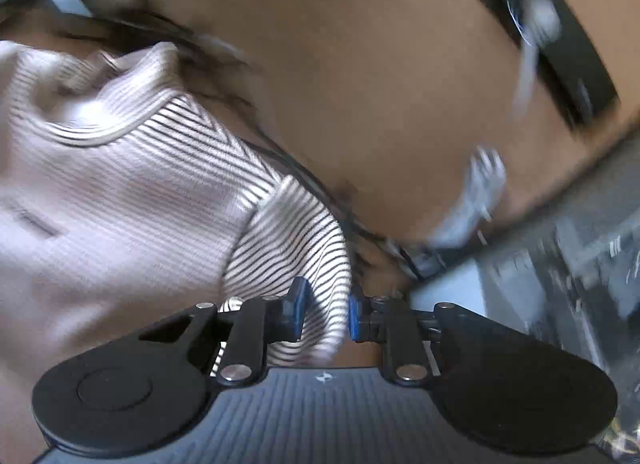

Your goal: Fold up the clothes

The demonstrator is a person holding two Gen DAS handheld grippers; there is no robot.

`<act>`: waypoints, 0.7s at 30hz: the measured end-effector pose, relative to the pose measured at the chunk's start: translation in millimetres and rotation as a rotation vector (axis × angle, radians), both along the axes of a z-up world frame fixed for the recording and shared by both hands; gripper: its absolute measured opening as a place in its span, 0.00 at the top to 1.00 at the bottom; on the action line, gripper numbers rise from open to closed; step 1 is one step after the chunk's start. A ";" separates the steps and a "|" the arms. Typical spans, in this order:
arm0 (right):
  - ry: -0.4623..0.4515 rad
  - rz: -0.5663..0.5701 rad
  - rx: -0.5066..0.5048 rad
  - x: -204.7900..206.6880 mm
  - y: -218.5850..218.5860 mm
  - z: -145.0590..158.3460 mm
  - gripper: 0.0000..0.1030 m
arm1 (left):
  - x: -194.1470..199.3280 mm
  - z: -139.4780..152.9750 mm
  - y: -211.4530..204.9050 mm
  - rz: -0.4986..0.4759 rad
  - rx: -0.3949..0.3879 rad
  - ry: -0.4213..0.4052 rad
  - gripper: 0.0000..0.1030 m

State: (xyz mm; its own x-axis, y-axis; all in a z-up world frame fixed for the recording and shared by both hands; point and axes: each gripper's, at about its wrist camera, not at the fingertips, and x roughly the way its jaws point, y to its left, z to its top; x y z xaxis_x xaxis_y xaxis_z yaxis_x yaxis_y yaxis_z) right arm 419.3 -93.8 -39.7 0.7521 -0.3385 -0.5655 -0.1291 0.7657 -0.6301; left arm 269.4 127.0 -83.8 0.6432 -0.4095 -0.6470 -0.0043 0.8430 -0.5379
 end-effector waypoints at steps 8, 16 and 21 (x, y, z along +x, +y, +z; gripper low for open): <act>0.021 -0.121 0.066 25.3 -19.6 -39.6 0.82 | 25.0 19.8 8.4 0.105 0.243 -0.048 0.08; -0.057 -0.067 0.358 -68.6 -29.3 14.2 0.37 | -10.8 58.8 36.0 0.161 0.476 -0.194 0.05; -0.001 -0.050 0.431 -147.2 -32.1 16.1 0.37 | -30.5 51.6 22.7 0.035 0.330 -0.151 0.05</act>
State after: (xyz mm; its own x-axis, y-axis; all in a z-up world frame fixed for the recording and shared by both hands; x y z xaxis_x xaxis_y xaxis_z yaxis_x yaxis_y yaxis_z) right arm 272.1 -126.0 -23.6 0.7413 -0.1071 -0.6626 -0.0852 0.9642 -0.2512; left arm 238.9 149.7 -32.2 0.7513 -0.1708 -0.6375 0.0224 0.9720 -0.2340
